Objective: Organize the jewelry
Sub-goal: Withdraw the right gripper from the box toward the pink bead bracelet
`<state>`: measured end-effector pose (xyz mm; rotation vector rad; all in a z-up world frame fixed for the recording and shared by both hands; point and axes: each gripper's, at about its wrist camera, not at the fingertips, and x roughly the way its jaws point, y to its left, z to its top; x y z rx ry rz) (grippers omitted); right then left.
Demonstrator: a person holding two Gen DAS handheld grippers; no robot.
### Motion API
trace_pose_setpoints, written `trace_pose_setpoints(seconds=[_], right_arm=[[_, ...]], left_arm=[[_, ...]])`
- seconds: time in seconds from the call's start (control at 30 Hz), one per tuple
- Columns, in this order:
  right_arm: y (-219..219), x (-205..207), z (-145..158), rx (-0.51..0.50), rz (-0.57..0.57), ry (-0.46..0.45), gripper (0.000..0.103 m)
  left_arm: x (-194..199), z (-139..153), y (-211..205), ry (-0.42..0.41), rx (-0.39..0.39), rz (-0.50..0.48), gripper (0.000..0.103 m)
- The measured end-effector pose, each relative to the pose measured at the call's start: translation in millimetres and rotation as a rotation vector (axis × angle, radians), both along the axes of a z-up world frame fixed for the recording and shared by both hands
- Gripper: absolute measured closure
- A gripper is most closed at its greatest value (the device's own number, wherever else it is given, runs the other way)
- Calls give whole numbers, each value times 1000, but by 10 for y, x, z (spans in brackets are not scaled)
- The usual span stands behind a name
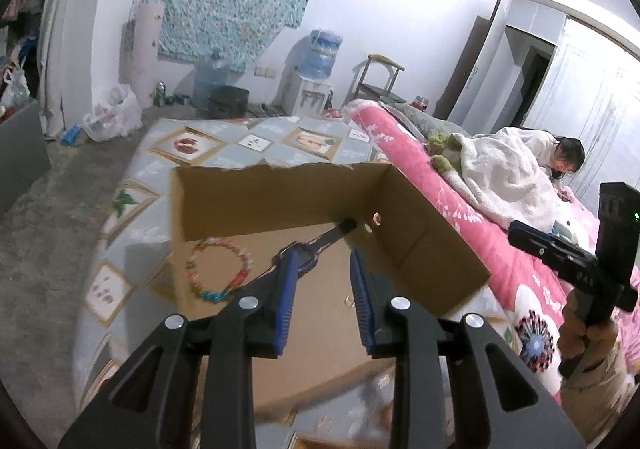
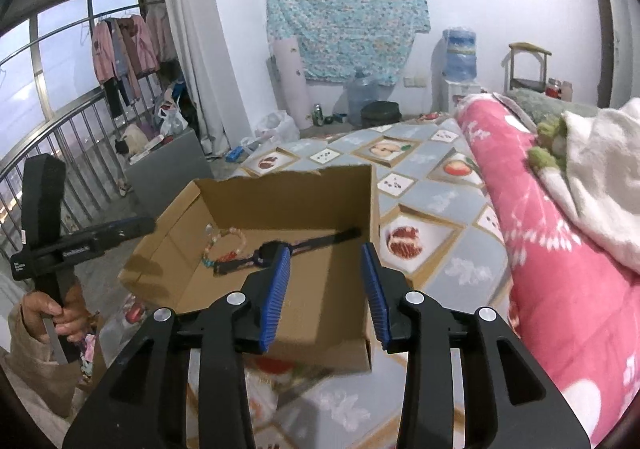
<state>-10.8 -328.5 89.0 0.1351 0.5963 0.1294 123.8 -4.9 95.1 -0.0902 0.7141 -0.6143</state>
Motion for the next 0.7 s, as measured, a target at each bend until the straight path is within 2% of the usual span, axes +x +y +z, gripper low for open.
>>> trace_pose_setpoints(seconds=[0.13, 0.23, 0.33, 0.43, 0.7], right_arm=[[-22, -248, -98, 7, -4, 47, 65], [-1, -347, -279, 14, -5, 125, 65], [57, -370, -536, 65, 4, 209, 65], [129, -359, -750, 99, 8, 267, 65], [490, -311, -1119, 82, 62, 365, 65]], left_arm=[[-373, -25, 239, -31, 36, -3, 69], [-594, -84, 327, -33, 66, -30, 66], [-790, -244, 331, -8, 99, -64, 65], [-852, -476, 239, 52, 99, -87, 65], [-824, -1071, -146, 96, 241, -130, 65]])
